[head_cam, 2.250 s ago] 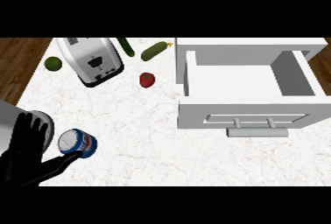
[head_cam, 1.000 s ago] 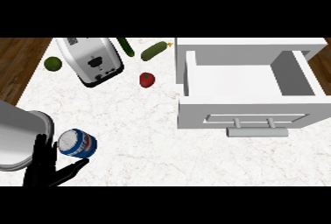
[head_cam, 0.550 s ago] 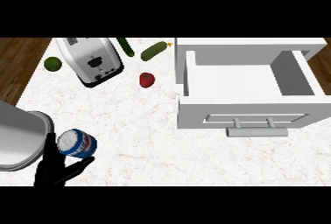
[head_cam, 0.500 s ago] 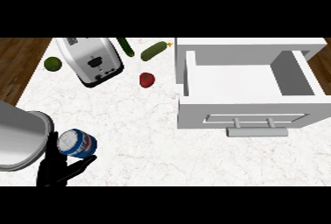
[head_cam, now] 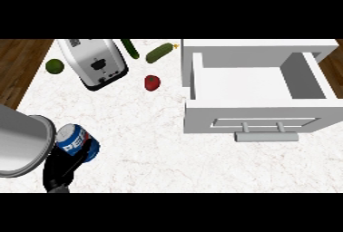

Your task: Pick up the can, place it into the drawer and close the drawer

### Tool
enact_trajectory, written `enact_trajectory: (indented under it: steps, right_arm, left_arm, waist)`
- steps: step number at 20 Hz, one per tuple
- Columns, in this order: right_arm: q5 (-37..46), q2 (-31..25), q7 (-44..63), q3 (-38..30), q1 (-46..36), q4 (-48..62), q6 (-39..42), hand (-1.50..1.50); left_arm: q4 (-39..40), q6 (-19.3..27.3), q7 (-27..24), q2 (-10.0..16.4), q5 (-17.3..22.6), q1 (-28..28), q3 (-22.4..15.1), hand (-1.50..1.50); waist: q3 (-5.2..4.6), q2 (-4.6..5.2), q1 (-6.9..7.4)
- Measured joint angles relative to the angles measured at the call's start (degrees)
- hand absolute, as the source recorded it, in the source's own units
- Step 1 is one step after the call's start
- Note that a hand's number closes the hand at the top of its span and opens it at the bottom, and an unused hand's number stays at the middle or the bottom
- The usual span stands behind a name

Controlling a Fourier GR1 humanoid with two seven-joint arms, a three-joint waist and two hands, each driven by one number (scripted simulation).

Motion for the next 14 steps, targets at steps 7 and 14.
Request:
enact_trajectory:
  steps: [7,14]
  right_arm:
    - [-1.46,0.47,0.93,0.23,0.54,-1.05,-0.59,-1.50]
    - [-3.05,-0.94,1.75,0.09,0.66,-1.10,-1.37,-1.50]
  left_arm:
    - [-0.59,-3.92,0.49,0.78,1.21,-2.83,-1.90,1.50]
    - [-1.72,-4.85,2.53,-1.30,-0.20,-7.90,-6.60,1.50]
  waist:
    - [0.00,0.00,-0.04]
    - [0.00,0.02,-0.17]
